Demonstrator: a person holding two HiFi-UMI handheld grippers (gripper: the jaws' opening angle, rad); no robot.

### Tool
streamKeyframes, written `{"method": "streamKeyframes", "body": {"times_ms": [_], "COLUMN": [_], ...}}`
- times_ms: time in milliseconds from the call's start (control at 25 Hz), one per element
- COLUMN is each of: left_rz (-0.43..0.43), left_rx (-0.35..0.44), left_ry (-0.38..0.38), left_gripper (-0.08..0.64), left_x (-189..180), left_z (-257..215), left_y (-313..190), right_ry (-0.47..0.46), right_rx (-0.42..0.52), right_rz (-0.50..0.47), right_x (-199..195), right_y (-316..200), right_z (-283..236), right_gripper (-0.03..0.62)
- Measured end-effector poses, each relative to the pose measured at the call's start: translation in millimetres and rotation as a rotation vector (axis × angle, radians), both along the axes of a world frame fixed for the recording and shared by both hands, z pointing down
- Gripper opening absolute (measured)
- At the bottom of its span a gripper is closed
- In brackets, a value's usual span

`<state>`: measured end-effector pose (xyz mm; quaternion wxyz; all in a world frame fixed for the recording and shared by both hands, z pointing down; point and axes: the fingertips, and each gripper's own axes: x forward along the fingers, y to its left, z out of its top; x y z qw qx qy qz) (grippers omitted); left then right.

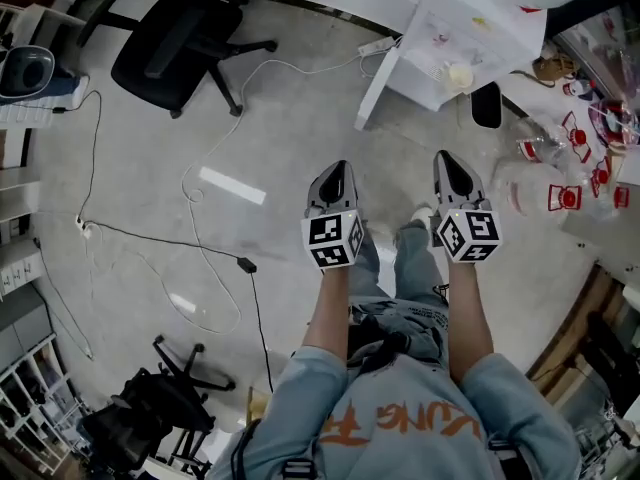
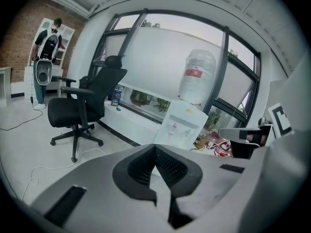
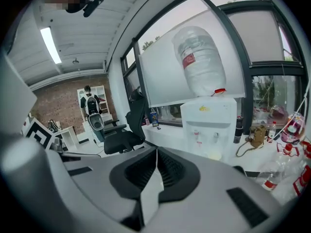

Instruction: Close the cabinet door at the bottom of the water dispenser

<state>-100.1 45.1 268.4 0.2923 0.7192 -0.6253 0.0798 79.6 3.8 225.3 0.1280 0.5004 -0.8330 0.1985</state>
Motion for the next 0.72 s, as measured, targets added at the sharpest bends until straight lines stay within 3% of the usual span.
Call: {"method": "streamKeyframes", "body": {"times_ms": [480,720], "left_rz": [-0.076,-0.057], "left_rx": [-0.106,-0.132], "left_ry": [-0.024,-0.006], "left_gripper": [0.011,0.011], "left_x": [-8,0], "left_z": [108,156], "left_y": [-21,-17], "right_ry": [0.091,0.137], "right_rx": [-0.083,-0.124], "right_rz": [-0.210,-0.269], "right_x": [-29,-41], "right_y": [-48,-39], "right_z": [116,165], "right_gripper": [0.029,0.031]}}
